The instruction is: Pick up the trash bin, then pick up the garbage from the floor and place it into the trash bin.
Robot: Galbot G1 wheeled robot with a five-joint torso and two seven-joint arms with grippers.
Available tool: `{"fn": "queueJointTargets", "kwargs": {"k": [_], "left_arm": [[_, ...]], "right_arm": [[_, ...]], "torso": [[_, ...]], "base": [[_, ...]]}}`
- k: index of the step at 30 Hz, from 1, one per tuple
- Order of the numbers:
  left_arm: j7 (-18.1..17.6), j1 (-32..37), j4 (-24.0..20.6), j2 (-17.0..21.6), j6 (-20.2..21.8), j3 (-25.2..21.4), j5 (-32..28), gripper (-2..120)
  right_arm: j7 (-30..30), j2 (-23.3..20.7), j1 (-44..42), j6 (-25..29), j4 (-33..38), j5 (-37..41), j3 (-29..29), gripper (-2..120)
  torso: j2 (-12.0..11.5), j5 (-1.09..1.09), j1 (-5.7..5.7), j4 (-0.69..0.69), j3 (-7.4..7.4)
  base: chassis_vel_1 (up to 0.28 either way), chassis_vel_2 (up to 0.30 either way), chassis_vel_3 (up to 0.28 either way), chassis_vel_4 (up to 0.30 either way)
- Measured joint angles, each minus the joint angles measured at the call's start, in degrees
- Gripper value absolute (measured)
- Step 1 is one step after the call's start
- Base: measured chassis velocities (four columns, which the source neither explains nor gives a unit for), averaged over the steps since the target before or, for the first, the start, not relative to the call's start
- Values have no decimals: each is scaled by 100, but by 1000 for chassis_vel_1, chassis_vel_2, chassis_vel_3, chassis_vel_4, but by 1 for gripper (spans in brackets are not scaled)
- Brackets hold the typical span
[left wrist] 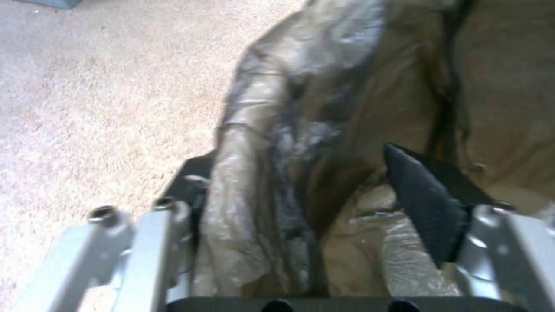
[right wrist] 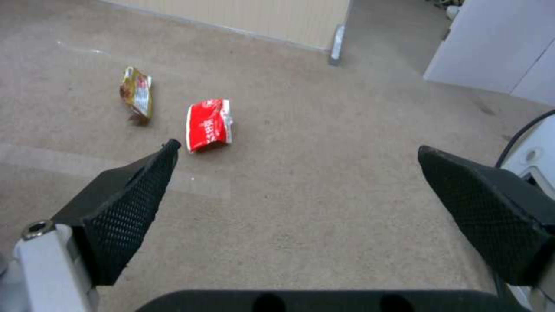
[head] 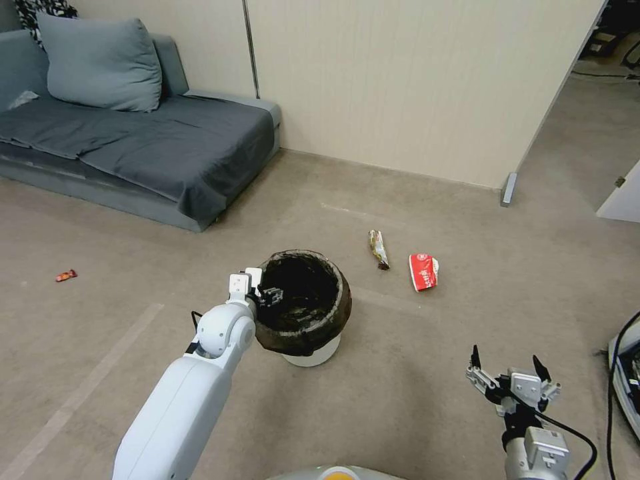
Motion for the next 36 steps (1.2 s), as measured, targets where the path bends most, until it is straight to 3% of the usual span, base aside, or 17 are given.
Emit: {"fn": "queueJointTargets", "kwargs": {"k": [2, 4, 8, 10, 12, 15, 26, 30, 33, 36], "left_arm": [[-4, 4, -21, 31, 0, 7, -1, 53], [-3, 4, -24, 34, 0, 8, -1, 51], [-29, 24, -119, 107, 5, 26, -12, 29], [-34, 25, -123, 111, 5, 26, -12, 27], [-69, 40, -172, 132, 5, 25, -18, 14], [-74, 52, -190, 133, 5, 26, -23, 9], [-102, 122, -292, 165, 11, -44, 24, 9], [-90, 262, -605, 271, 14, -179, -15, 7], [71, 543, -1186, 455, -96, -465, -94, 3], [210, 746, -1492, 567, -173, -652, -114, 3]], "right_arm": [[8, 0, -11, 29, 0, 0, -2, 100], [9, 0, -12, 33, 0, 0, -3, 100], [21, 0, -30, 95, -4, -10, -35, 100], [21, 0, -31, 97, -4, -12, -39, 100], [31, 0, -37, 105, -4, -22, -71, 100], [35, 0, -37, 107, -4, -24, -79, 100], [51, 0, -29, 107, 72, -1, -28, 100], [71, 0, -15, 85, 179, 22, 34, 100], [75, 0, 3, 44, 304, 71, 105, 100], [77, 0, 16, 39, 343, 104, 141, 100]], "torso": [[0, -1, 0, 0, 0], [0, -1, 0, -1, 0], [0, -2, 0, -1, 1], [0, -2, 0, -1, 1], [0, -2, 0, -1, 1], [0, -2, 0, -2, 1], [0, -3, 0, -1, 1], [0, -2, 0, 0, 1], [0, -1, 0, 1, 2], [0, 1, 0, 2, 1]], "base": [[0, 0, 0, 0], [0, 0, 0, 0], [0, 0, 0, 0], [0, 0, 0, 0], [0, 0, 0, 0], [0, 0, 0, 0], [0, 0, 0, 0], [0, 0, 0, 0], [0, 0, 0, 0], [0, 0, 0, 0]]}}
